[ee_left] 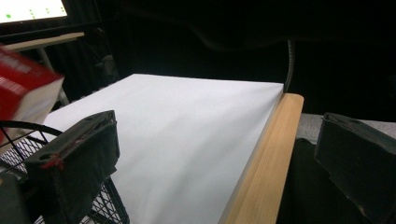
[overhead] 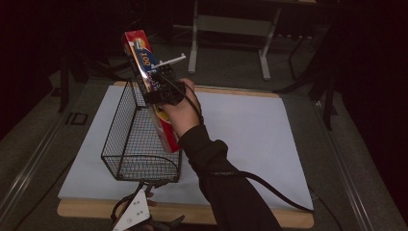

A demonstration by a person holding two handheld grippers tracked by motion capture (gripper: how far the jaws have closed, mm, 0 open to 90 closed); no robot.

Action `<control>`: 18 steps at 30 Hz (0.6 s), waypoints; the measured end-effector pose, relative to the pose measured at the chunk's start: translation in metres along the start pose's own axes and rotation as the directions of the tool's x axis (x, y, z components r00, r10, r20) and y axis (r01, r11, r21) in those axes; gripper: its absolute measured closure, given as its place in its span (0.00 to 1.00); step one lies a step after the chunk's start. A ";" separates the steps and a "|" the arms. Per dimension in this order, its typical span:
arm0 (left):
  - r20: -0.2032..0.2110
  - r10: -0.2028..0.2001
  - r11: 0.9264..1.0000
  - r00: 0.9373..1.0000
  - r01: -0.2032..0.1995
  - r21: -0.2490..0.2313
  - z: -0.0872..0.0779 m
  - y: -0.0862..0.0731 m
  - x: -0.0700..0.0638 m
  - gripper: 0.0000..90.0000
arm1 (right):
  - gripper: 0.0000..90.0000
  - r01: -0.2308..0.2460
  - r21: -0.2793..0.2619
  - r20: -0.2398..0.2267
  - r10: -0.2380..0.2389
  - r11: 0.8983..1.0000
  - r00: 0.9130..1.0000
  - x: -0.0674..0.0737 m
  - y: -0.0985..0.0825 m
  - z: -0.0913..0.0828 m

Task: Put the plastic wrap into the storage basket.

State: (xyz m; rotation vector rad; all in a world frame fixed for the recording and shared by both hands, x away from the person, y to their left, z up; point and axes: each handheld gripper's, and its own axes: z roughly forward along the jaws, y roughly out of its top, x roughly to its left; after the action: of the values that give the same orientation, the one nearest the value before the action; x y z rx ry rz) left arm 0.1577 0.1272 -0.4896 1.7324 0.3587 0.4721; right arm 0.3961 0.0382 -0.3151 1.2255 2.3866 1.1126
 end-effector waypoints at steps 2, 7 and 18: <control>0.007 -0.005 1.000 1.000 0.005 -0.003 0.000 0.000 0.001 0.00 | 0.44 -0.031 -0.037 -0.017 0.031 0.999 0.999 0.002 -0.004 0.006; 0.001 -0.002 1.000 1.000 0.002 -0.005 -0.002 0.000 0.002 0.00 | 0.44 -0.050 -0.046 -0.016 0.049 0.998 0.999 0.002 -0.015 0.027; 0.003 -0.002 1.000 1.000 0.002 -0.003 -0.002 0.000 0.002 0.00 | 0.44 -0.113 0.046 -0.003 0.114 0.993 0.994 -0.002 -0.038 0.069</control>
State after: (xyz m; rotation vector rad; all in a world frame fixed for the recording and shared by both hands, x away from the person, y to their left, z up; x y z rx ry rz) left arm 0.1586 0.1298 -0.4890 1.7297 0.3576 0.4681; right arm 0.4102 0.0586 -0.3894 1.3906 2.3851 1.1007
